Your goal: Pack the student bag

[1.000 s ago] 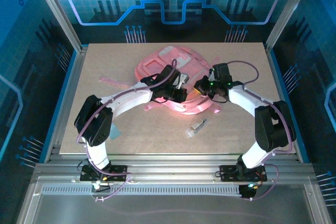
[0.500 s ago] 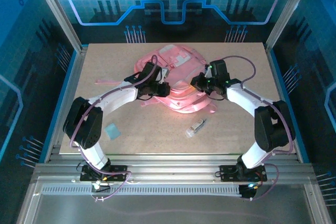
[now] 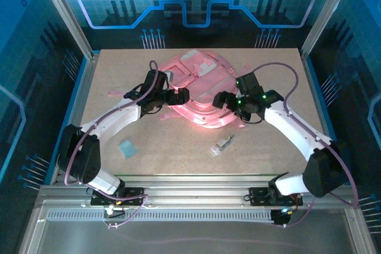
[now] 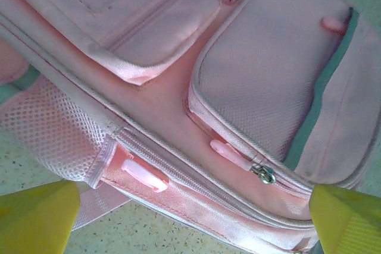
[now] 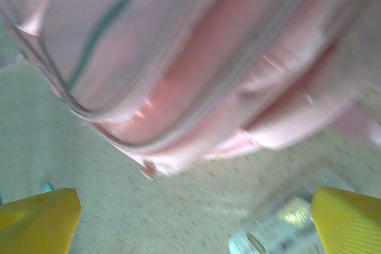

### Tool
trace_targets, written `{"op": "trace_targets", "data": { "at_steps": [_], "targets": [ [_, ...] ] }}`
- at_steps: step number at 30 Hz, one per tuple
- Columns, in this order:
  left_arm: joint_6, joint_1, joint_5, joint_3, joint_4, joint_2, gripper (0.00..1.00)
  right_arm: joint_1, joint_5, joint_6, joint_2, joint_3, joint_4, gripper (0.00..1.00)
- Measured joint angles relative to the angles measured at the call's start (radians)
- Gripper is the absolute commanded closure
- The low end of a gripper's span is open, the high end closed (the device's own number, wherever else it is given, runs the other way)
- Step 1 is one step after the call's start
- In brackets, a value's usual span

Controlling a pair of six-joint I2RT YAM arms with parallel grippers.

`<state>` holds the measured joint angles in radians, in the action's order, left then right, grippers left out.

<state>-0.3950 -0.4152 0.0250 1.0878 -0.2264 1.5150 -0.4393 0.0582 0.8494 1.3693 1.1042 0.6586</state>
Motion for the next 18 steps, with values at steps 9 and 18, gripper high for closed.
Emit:
{"op": "trace_targets", "data": {
  "at_steps": [9,18],
  "targets": [
    [0.0,0.001,0.001,-0.104,0.085,-0.024,0.01,-0.193,-0.109,0.224,-0.037,-0.165,0.167,0.0],
    [0.0,0.001,0.008,-0.205,0.113,-0.036,0.01,-0.253,-0.103,0.401,0.122,-0.227,0.032,0.04]
  ]
}}
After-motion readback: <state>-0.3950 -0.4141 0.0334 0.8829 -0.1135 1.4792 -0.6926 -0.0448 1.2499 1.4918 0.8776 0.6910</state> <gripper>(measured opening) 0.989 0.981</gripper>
